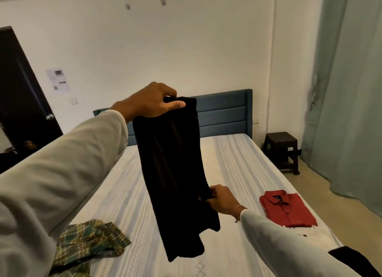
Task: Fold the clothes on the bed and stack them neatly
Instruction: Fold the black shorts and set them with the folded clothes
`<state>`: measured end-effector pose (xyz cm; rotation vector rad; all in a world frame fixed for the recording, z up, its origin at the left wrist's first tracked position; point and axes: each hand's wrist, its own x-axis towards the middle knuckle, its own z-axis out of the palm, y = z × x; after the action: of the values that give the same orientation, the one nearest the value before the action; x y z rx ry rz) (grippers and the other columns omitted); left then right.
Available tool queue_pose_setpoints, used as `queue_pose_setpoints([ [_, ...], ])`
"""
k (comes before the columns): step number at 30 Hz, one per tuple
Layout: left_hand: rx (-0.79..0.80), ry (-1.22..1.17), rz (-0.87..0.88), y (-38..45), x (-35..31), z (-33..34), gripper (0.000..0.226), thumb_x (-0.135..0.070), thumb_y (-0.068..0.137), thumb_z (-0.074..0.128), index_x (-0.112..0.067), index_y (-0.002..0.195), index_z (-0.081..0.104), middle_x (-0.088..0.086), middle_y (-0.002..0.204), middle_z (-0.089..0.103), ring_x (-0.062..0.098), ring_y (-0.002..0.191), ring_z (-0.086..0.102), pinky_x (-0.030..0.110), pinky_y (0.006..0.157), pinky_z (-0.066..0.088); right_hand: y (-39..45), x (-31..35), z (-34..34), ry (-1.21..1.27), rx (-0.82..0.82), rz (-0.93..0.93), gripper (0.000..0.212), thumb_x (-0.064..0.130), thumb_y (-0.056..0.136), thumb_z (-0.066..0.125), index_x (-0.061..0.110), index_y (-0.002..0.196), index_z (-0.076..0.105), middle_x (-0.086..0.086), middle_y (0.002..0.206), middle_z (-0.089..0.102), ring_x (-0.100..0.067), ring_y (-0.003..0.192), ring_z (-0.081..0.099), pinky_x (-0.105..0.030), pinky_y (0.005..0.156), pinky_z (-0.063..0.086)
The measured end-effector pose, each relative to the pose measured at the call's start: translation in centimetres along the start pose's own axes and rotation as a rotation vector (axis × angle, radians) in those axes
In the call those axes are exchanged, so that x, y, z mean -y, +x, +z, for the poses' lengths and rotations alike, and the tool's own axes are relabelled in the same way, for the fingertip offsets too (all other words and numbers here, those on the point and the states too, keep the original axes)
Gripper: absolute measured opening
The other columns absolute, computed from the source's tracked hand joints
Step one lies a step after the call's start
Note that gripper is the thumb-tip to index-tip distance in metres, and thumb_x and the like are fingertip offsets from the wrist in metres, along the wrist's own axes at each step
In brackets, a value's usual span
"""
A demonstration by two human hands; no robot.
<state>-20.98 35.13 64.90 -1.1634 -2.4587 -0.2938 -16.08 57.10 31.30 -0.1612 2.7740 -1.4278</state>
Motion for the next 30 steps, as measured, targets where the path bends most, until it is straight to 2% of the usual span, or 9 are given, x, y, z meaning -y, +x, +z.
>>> queue_pose_setpoints([
  [2,-0.001,0.027,-0.039,-1.0,1.0,-0.5,0.042,-0.051,0.095,0.060,-0.023,0.064,0.054,-0.005,0.060,0.052,0.010,0.056,0.046,0.024,0.058,0.033,-0.6,0.6,-0.3,0.118,0.034,0.010,0.045,0.046,0.091,0.070,0.002,0.103,0.073,-0.009,0.082,0.065,-0.027,0.083,0.066,-0.025,0.071,0.044],
  [5,-0.013,0.057,-0.095,-2.3,2.4,-1.1,0.044,-0.051,0.095,0.059,-0.016,0.069,0.059,0.000,0.062,0.055,0.015,0.058,0.049,0.025,0.059,0.035,-2.0,1.9,-1.4,0.364,0.166,0.044,0.061,0.064,0.074,0.075,0.007,0.098,0.075,0.007,0.072,0.062,-0.015,0.080,0.064,-0.023,0.074,0.044],
  [8,-0.032,0.062,-0.147,-3.3,3.5,-1.4,0.043,-0.051,0.095,0.059,-0.014,0.073,0.063,-0.001,0.064,0.058,0.016,0.061,0.053,0.025,0.059,0.038,-2.4,2.3,-1.3,0.606,0.382,0.094,0.086,0.072,0.067,0.078,0.004,0.119,0.070,-0.001,0.094,0.069,-0.024,0.103,0.067,-0.027,0.085,0.049],
  [11,-0.052,0.065,-0.180,-4.2,4.0,-1.7,0.040,-0.049,0.095,0.060,-0.016,0.074,0.064,-0.004,0.063,0.057,0.012,0.060,0.053,0.023,0.059,0.037,-2.0,2.5,-0.6,0.823,0.544,0.197,0.080,0.073,0.090,0.050,0.012,0.143,0.053,-0.006,0.123,0.066,-0.028,0.119,0.062,-0.034,0.095,0.049],
  [14,-0.064,0.062,-0.200,-5.1,4.2,-2.2,0.036,-0.046,0.096,0.060,-0.016,0.076,0.064,-0.006,0.064,0.056,0.010,0.061,0.052,0.021,0.059,0.037,-1.6,3.3,0.3,1.067,0.594,0.356,0.086,0.076,0.093,0.036,0.007,0.144,0.049,-0.011,0.111,0.069,-0.031,0.110,0.067,-0.034,0.086,0.050],
  [20,-0.082,0.015,-0.288,-7.9,5.9,-2.5,0.043,-0.048,0.096,0.058,-0.010,0.077,0.065,0.004,0.067,0.060,0.018,0.063,0.056,0.023,0.062,0.040,-0.5,4.8,0.7,1.145,0.227,0.319,0.047,0.047,0.105,0.044,0.009,0.121,0.066,-0.008,0.098,0.070,-0.026,0.100,0.064,-0.035,0.084,0.049],
  [23,-0.095,-0.085,-0.353,-10.1,7.4,-1.8,0.050,-0.055,0.095,0.055,-0.009,0.080,0.064,0.011,0.073,0.062,0.024,0.068,0.059,0.034,0.067,0.044,0.3,4.5,-1.0,1.040,-0.030,0.229,0.037,0.036,0.103,0.051,0.010,0.122,0.070,-0.007,0.109,0.065,-0.025,0.101,0.057,-0.035,0.083,0.043],
  [27,-0.080,-0.172,-0.391,-13.7,8.0,1.5,0.049,-0.056,0.091,0.053,-0.009,0.081,0.057,0.010,0.074,0.058,0.019,0.067,0.053,0.036,0.067,0.043,0.7,3.6,-4.0,0.964,-0.133,0.245,0.026,0.022,0.101,0.059,0.010,0.123,0.067,-0.009,0.120,0.068,-0.029,0.115,0.059,-0.040,0.092,0.045],
  [30,-0.004,-0.295,-0.462,-16.5,7.9,5.4,0.045,-0.055,0.088,0.061,-0.010,0.083,0.060,0.004,0.074,0.060,0.013,0.066,0.054,0.028,0.065,0.044,-0.1,2.4,-5.3,0.868,-0.168,0.309,0.028,0.010,0.091,0.072,0.012,0.119,0.069,-0.011,0.115,0.071,-0.024,0.100,0.065,-0.036,0.082,0.049],
])
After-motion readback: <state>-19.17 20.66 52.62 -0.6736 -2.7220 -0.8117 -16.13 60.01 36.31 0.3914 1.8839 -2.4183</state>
